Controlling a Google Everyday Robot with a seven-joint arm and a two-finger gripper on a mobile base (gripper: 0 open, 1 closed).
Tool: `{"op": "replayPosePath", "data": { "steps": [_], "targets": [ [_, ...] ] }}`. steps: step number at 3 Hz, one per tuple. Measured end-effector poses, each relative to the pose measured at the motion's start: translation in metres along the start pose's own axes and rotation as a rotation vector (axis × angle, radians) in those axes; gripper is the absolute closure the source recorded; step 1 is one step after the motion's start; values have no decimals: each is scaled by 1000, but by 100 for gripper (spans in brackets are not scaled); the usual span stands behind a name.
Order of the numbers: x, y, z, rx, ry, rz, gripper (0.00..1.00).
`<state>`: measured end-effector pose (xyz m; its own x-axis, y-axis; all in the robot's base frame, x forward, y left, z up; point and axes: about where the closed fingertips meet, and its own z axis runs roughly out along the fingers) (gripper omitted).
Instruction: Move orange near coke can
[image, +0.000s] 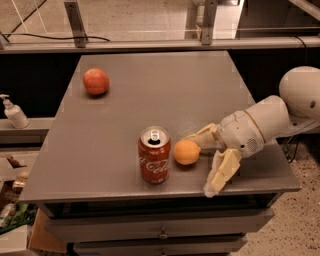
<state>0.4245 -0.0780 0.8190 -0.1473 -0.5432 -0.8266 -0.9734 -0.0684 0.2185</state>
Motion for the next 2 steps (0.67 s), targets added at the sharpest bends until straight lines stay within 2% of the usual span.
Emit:
{"op": "replayPosePath", "data": {
  "steps": [2],
  "targets": [
    [0,0,0,0,0,0,0]
  ]
}}
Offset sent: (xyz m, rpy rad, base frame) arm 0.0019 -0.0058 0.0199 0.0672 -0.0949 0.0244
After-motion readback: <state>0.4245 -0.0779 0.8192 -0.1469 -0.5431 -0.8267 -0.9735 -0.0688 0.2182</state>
